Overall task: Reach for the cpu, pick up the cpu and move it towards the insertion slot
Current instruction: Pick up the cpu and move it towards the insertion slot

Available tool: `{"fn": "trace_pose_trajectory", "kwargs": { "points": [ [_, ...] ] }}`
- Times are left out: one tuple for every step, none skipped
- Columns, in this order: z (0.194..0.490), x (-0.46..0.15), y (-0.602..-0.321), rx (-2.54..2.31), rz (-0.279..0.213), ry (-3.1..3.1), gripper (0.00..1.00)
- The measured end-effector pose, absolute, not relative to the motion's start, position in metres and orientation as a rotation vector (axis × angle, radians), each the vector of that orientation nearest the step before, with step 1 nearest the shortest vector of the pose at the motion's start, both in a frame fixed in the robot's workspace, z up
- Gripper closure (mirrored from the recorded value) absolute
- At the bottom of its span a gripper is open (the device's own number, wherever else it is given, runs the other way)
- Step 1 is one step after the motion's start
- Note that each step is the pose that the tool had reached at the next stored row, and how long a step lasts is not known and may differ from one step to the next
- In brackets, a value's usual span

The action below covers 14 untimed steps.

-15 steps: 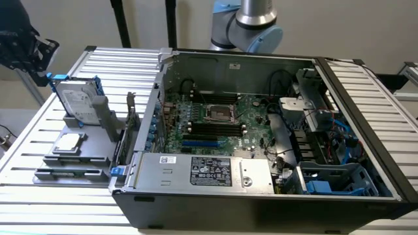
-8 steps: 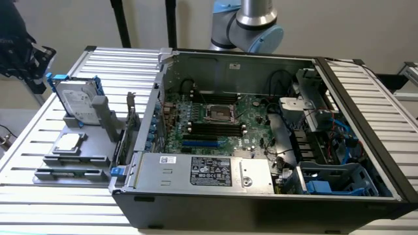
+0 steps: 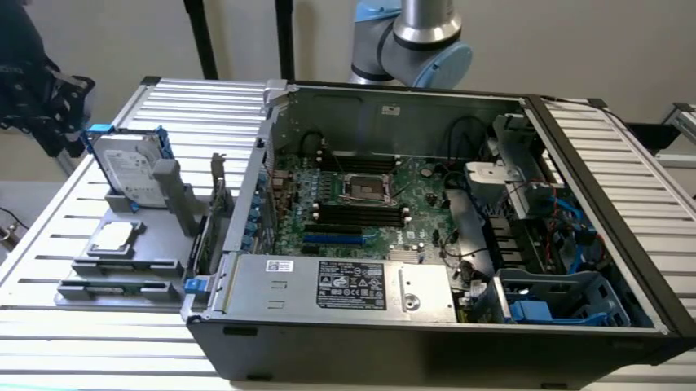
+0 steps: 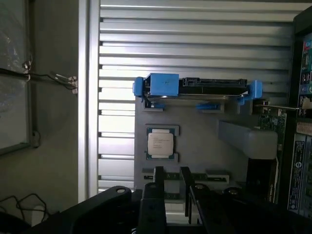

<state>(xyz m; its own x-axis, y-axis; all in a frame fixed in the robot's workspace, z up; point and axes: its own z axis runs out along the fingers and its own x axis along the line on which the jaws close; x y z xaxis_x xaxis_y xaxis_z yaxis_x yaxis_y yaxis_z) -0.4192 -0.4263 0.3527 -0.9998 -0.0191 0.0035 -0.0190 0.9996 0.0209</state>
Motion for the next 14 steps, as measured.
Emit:
{"fn": "trace_pose_trajectory", "kwargs": {
  "points": [
    [0.352, -0.419, -0.426, 0.030, -0.033, -3.138, 0.70],
    [0.352, -0.419, -0.426, 0.030, -0.033, -3.138, 0.64],
    [0.351, -0.419, -0.426, 0.030, -0.033, -3.137, 0.58],
    [0.351, -0.419, -0.426, 0.030, -0.033, -3.137, 0.53],
    [0.350, -0.419, -0.426, 0.030, -0.033, -3.137, 0.53],
    [0.349, -0.419, -0.426, 0.030, -0.032, -3.136, 0.47],
    [0.347, -0.419, -0.426, 0.030, -0.032, -3.135, 0.47],
    [0.346, -0.419, -0.426, 0.030, -0.032, -3.135, 0.35],
    [0.344, -0.419, -0.426, 0.030, -0.032, -3.135, 0.35],
    [0.342, -0.419, -0.426, 0.030, -0.032, -3.135, 0.35],
    [0.340, -0.419, -0.426, 0.030, -0.032, -3.135, 0.29],
    [0.339, -0.419, -0.426, 0.030, -0.032, -3.135, 0.29],
    [0.337, -0.419, -0.426, 0.030, -0.032, -3.135, 0.29],
    [0.335, -0.419, -0.426, 0.030, -0.032, -3.135, 0.29]
  ]
}}
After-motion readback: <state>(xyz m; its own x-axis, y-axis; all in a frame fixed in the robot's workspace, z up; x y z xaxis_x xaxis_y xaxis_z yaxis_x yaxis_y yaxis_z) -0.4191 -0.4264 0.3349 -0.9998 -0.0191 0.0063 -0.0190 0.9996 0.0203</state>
